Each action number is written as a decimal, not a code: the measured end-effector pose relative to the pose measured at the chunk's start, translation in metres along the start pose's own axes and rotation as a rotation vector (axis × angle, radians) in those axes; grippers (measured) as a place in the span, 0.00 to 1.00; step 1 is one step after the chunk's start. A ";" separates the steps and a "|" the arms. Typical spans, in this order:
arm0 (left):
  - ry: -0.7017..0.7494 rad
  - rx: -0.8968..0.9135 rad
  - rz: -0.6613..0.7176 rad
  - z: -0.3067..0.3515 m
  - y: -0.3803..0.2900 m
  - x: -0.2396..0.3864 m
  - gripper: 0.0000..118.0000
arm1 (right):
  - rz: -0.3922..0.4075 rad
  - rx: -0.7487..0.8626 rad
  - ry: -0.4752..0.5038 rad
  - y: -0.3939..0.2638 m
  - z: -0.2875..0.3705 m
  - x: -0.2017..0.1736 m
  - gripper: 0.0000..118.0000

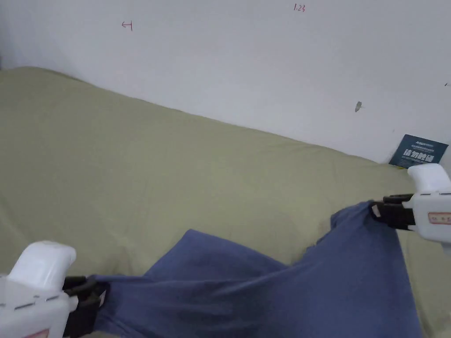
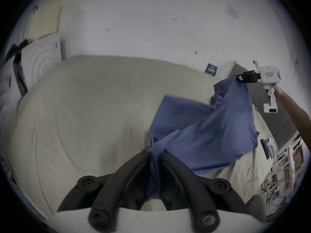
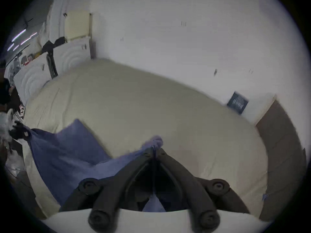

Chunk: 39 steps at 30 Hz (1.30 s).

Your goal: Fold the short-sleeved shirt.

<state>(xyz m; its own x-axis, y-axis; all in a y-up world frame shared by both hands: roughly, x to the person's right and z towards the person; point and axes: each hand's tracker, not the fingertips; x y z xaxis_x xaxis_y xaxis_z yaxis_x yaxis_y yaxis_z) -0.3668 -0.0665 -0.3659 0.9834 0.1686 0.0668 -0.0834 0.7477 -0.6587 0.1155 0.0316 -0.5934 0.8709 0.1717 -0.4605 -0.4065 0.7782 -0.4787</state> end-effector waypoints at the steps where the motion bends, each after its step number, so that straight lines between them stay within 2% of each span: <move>1: -0.001 0.025 -0.018 0.004 0.018 0.001 0.03 | -0.006 0.035 -0.007 0.011 0.014 0.003 0.02; 4: -0.002 0.111 -0.070 0.017 0.076 0.002 0.03 | -0.051 0.134 -0.048 0.043 0.048 0.017 0.02; 8: 0.008 0.182 -0.150 0.031 0.148 0.006 0.03 | -0.093 0.282 -0.148 0.084 0.090 0.038 0.02; 14: 0.063 0.235 -0.237 0.034 0.242 0.005 0.03 | -0.212 0.430 -0.207 0.131 0.130 0.071 0.02; 16: 0.086 0.268 -0.239 0.034 0.268 0.005 0.03 | -0.177 0.452 -0.268 0.148 0.137 0.071 0.02; 20: 0.078 0.276 -0.196 0.028 0.320 -0.004 0.03 | -0.177 0.478 -0.292 0.179 0.142 0.073 0.02; 22: 0.055 0.286 -0.182 0.025 0.341 -0.010 0.03 | -0.151 0.474 -0.351 0.192 0.140 0.071 0.02; 23: 0.051 0.296 -0.180 0.024 0.351 -0.012 0.03 | -0.158 0.477 -0.356 0.200 0.130 0.090 0.02; 26: 0.084 0.309 -0.184 0.015 0.380 -0.017 0.03 | -0.154 0.516 -0.383 0.219 0.122 0.096 0.02; 29: 0.132 0.329 -0.225 0.008 0.401 -0.017 0.03 | -0.165 0.549 -0.401 0.236 0.117 0.097 0.02; 32: 0.136 0.328 -0.210 0.002 0.422 -0.024 0.03 | -0.129 0.583 -0.471 0.252 0.111 0.090 0.02; 39: 0.205 0.374 -0.235 0.011 0.449 -0.023 0.03 | -0.098 0.702 -0.510 0.297 0.129 0.079 0.02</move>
<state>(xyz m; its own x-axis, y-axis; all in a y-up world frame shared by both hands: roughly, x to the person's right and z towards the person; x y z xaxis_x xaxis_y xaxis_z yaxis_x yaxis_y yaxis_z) -0.4282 0.2726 -0.6555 0.9908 -0.1349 0.0076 0.1300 0.9363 -0.3263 0.0996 0.3540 -0.6757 0.9786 0.2037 0.0299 -0.2058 0.9670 0.1502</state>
